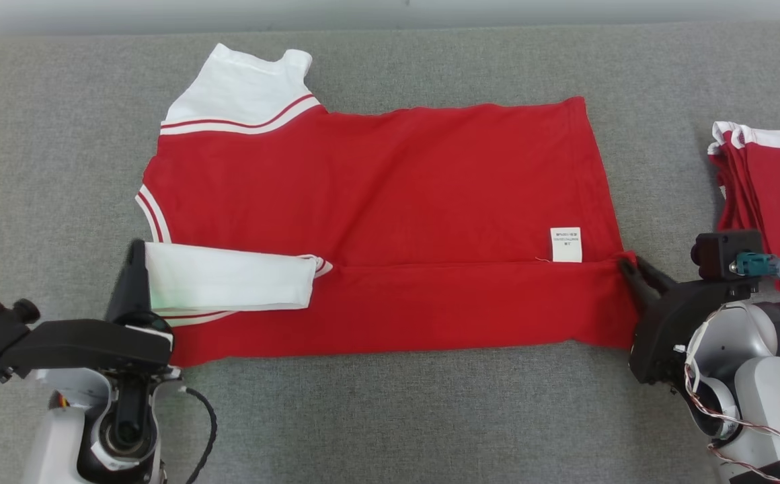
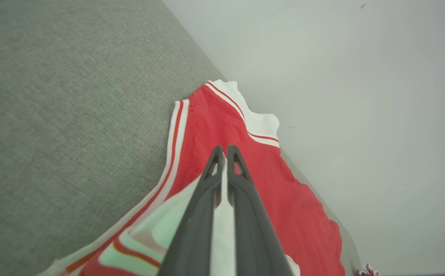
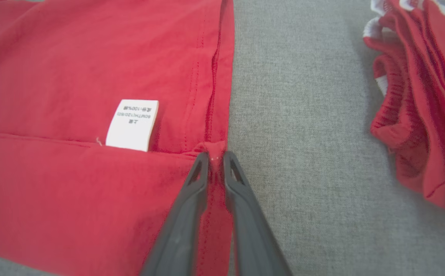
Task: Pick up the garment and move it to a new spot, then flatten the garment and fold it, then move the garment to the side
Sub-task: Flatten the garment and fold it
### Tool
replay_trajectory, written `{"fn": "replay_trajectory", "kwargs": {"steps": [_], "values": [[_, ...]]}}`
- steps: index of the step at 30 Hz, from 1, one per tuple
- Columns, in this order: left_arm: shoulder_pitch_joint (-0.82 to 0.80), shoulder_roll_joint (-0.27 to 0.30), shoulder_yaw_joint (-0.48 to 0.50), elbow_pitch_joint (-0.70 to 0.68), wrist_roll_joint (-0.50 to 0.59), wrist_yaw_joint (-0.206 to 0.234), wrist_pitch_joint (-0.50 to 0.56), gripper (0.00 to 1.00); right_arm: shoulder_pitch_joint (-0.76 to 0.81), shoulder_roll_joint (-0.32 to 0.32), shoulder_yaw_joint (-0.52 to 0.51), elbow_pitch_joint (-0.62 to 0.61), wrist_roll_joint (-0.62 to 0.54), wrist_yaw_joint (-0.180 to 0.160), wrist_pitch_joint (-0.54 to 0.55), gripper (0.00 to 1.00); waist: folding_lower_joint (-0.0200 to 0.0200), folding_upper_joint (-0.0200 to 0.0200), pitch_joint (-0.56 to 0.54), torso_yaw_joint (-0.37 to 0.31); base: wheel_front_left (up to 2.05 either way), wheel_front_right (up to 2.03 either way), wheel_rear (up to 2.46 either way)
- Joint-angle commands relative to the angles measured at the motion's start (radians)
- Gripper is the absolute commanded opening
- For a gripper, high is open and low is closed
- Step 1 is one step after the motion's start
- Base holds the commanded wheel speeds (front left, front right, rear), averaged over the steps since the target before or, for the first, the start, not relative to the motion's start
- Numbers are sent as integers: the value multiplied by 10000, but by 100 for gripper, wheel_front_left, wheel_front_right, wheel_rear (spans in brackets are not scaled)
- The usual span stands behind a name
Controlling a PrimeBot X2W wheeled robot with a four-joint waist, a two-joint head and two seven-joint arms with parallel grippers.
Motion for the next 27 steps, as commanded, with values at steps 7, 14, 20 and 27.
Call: {"fn": "replay_trajectory", "kwargs": {"steps": [7, 14, 20, 27], "values": [[507, 678, -399, 270, 1540, 431, -696, 100, 173, 48, -89, -304, 176, -25, -192, 100, -1, -1, -257, -34, 0, 0, 0], [1729, 1604, -1345, -117, 3179, 792, -701, 100, 1410, -30, -863, -1497, 206, -25, 939, 100, -1, -1, -664, 9, 0, 0, 0], [2161, 1755, -1880, 96, 3806, 1235, -406, 100, 2155, 488, -1351, -2245, -61, -25, 1365, 100, -1, -1, -871, -22, 0, 0, 0], [1778, 1703, -2150, 757, 3988, 1383, -157, 100, 2312, 1003, -1378, -2198, -341, -24, 1434, 100, -1, -1, -906, -45, 0, 0, 0]]}}
